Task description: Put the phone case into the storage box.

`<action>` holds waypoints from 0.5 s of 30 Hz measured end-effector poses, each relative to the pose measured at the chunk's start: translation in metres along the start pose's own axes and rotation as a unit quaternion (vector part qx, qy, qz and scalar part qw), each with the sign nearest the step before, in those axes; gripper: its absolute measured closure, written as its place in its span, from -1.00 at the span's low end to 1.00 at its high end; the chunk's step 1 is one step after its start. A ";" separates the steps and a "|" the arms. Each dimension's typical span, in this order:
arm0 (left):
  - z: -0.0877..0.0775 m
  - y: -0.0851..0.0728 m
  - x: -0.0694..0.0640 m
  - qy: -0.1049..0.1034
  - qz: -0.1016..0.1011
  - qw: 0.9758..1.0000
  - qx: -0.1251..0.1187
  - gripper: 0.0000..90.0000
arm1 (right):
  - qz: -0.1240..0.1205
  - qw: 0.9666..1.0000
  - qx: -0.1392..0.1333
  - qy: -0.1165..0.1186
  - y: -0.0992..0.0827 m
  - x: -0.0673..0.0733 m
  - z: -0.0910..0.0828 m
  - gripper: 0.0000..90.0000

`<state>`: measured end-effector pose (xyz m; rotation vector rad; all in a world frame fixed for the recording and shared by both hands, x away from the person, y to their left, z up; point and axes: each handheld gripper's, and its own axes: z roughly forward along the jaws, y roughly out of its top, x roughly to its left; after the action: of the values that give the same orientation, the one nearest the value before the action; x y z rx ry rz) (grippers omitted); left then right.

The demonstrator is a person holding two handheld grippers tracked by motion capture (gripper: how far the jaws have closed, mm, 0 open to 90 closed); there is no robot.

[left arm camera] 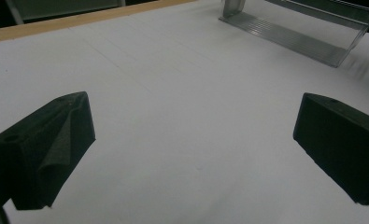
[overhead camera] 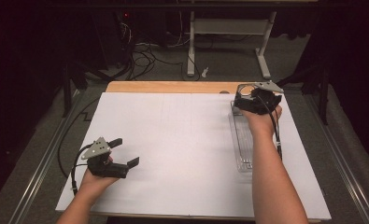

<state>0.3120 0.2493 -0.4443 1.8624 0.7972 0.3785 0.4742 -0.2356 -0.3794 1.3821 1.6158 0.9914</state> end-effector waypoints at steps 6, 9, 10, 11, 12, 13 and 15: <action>0.000 0.000 0.000 0.001 0.000 1.000 0.001 -0.99 | 0.001 1.000 0.002 0.013 -0.006 0.000 -0.007 -1.00; 0.001 0.000 0.000 0.001 0.001 1.000 0.002 -0.99 | 0.001 1.000 0.003 0.023 -0.007 0.000 -0.013 -1.00; 0.001 0.000 0.000 0.001 0.001 1.000 0.003 -0.99 | 0.002 1.000 0.004 0.027 -0.008 0.000 -0.015 -1.00; 0.001 0.000 0.000 0.000 0.001 1.000 0.002 -0.99 | 0.002 1.000 0.004 0.030 -0.008 -0.001 -0.017 -1.00; 0.001 0.000 0.000 0.000 0.001 1.000 0.003 -0.99 | 0.001 0.999 0.003 0.032 -0.009 -0.002 -0.019 -1.00; 0.001 0.000 0.000 0.001 0.000 1.000 0.004 -0.99 | 0.003 0.999 0.001 0.034 -0.009 -0.002 -0.021 -1.00; 0.001 0.000 -0.001 0.000 0.001 1.000 0.004 -0.99 | 0.005 0.999 -0.001 0.039 -0.010 -0.004 -0.026 -1.00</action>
<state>0.3126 0.2478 -0.4445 1.8707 0.7993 0.3775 0.4471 -0.2428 -0.3785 1.3652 1.6665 1.0646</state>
